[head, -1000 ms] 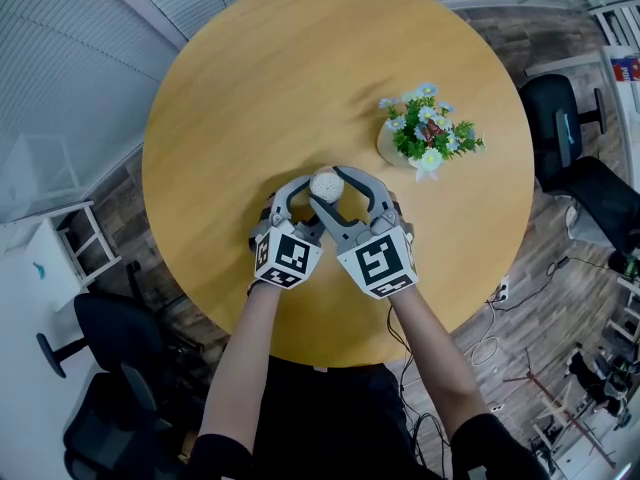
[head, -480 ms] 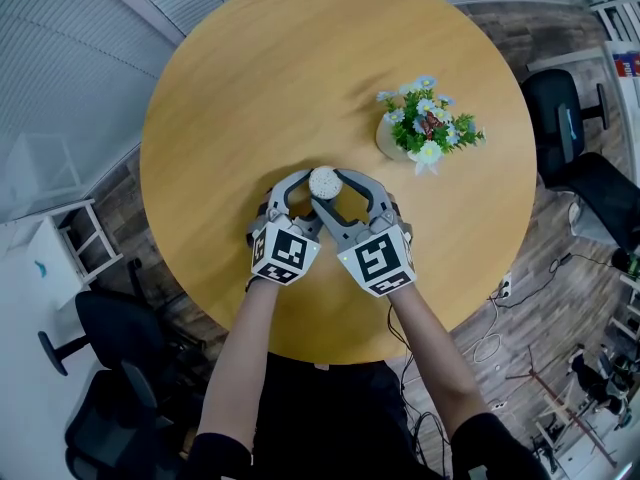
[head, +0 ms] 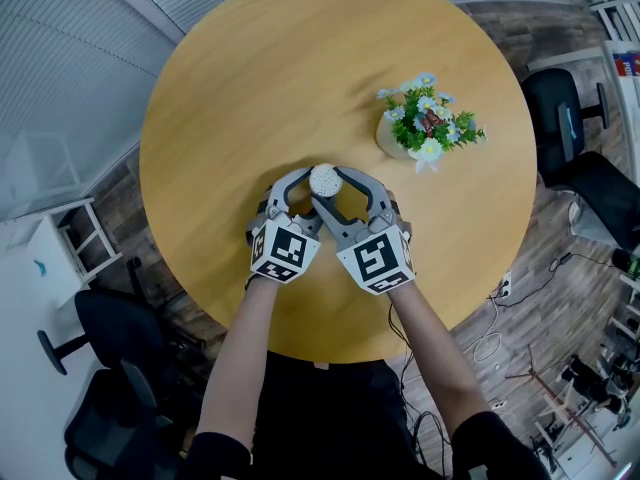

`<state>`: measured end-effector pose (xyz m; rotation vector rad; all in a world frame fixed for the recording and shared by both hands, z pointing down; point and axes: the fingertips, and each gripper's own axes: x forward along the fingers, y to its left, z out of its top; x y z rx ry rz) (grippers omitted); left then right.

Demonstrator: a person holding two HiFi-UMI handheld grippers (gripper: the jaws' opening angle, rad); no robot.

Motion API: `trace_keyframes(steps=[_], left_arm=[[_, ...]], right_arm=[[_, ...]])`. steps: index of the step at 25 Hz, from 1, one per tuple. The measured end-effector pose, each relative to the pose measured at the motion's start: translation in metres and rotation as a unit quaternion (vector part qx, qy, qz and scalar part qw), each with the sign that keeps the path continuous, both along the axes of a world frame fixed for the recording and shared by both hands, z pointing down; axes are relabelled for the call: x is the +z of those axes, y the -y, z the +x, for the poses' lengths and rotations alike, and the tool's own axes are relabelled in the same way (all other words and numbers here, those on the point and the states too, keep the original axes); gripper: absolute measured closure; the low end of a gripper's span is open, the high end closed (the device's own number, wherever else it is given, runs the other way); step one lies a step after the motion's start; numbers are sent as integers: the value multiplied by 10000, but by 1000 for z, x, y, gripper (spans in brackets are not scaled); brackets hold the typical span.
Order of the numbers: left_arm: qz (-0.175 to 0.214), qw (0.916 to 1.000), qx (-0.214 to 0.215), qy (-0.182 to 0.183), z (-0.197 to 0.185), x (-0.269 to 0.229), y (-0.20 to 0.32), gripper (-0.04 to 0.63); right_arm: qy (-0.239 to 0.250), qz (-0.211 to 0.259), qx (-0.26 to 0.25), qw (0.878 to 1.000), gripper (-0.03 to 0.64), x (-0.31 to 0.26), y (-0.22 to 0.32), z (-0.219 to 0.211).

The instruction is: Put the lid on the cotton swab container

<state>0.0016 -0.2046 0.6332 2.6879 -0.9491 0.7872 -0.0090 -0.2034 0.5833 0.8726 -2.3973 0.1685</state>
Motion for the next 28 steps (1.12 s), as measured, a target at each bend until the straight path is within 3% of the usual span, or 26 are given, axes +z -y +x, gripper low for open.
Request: trace_keyframes(steps=[9,14,18,22,25,28], left_arm=[[21,9999,35,-93,0,-1,-1,356],[17,10000,5,-55,0,-1,-1,356],[9,10000,-2,-67,-1,-1,-1,356],[15,10000,-3,-51,0,-1,0,357],[16,10000,0,-48,0,-1,-1,357],[16,10000,0,-49,-1,0,-2,357]], right_arm=[[24,83,90,9999,405,2,-2,0],[739,-123,261,9968,413,-9,5,-3],[797,-121,281,9964,417,-9,3,-5],[1202,-391,454,9909,425,-10,5,0],[1258,-477,632,9889,469,-10,9,6],[926,-270,563,9937,548,-6,11,7]])
